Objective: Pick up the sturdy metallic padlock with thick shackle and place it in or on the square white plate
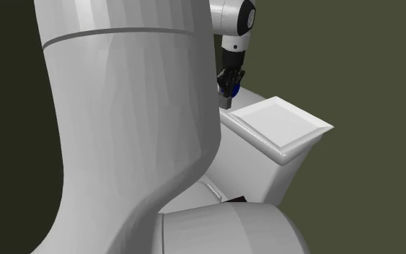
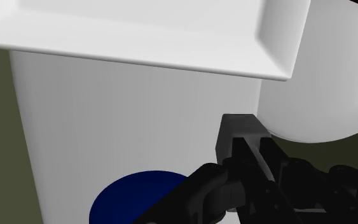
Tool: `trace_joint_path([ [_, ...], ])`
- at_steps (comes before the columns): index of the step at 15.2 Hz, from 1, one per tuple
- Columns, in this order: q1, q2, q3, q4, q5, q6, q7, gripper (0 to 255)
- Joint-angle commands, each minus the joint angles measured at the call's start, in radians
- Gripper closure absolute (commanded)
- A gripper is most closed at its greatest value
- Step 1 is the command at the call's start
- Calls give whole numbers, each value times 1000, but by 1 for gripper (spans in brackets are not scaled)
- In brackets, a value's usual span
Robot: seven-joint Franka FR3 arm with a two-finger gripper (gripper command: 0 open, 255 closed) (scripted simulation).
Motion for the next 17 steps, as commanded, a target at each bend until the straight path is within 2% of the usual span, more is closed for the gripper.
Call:
trace_joint_path([
  [1, 1, -9, -4, 13, -7, -21, 4, 255],
  [14, 5, -65, -21, 111, -44, -168, 34, 255],
  [17, -12, -95, -37, 73, -54, -161, -1, 255],
])
